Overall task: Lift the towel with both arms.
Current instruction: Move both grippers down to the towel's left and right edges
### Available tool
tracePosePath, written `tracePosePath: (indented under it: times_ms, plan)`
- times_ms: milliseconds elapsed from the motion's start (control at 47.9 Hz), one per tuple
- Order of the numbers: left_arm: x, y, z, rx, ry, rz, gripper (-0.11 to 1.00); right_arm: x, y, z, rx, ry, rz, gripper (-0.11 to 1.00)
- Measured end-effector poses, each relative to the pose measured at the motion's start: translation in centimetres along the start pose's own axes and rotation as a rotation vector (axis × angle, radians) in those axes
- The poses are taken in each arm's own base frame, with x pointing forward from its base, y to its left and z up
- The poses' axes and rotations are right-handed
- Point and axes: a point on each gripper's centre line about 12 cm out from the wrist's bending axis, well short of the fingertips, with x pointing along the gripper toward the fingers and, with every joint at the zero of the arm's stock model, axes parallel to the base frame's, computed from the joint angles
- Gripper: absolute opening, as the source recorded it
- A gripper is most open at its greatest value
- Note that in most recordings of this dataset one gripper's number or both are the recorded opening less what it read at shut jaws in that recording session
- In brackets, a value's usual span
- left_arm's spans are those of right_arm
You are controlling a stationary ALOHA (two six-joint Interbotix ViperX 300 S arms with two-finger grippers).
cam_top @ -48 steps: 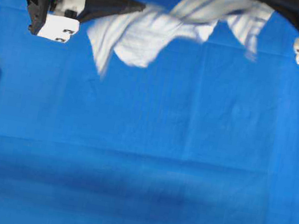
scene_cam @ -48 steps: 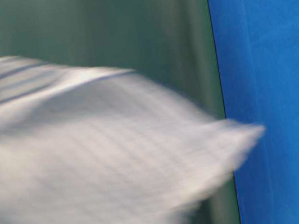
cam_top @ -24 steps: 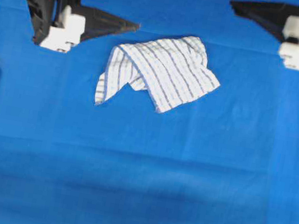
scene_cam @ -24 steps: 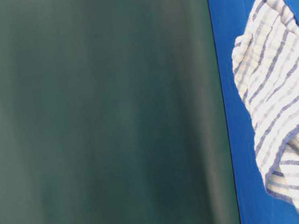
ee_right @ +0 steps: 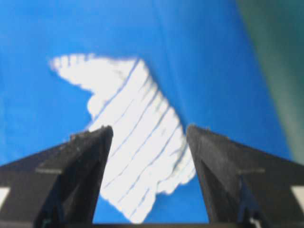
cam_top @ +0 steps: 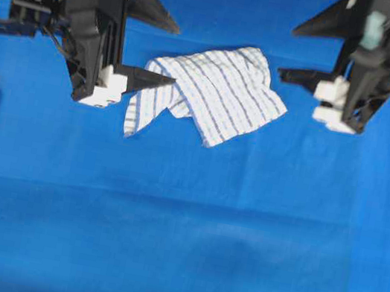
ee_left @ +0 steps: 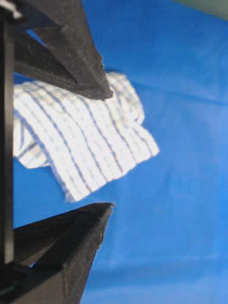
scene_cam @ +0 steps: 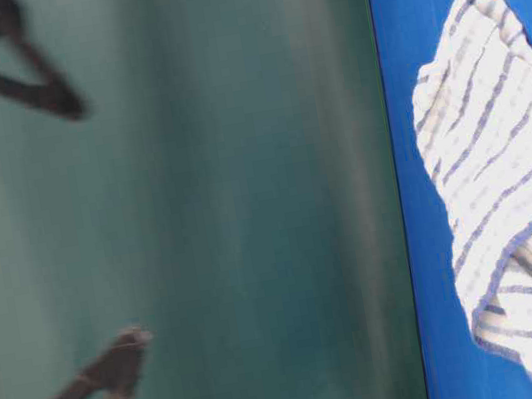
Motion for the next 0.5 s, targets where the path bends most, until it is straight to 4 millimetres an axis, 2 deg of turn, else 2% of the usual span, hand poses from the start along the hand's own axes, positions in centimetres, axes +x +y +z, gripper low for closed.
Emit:
tracePosePath:
  times_ms: [167,501]
  plan:
    - [0.9,-0.3,-4.0,-0.002,0.025,0.0,0.92,3.1,0.3,-3.8,0.014,0.056,0.011,0.66]
    - [3.4,-1.0,-12.2,-0.009,0.143,-0.005,0.92,9.2,0.8,-9.5,0.063,0.15,0.035,0.66]
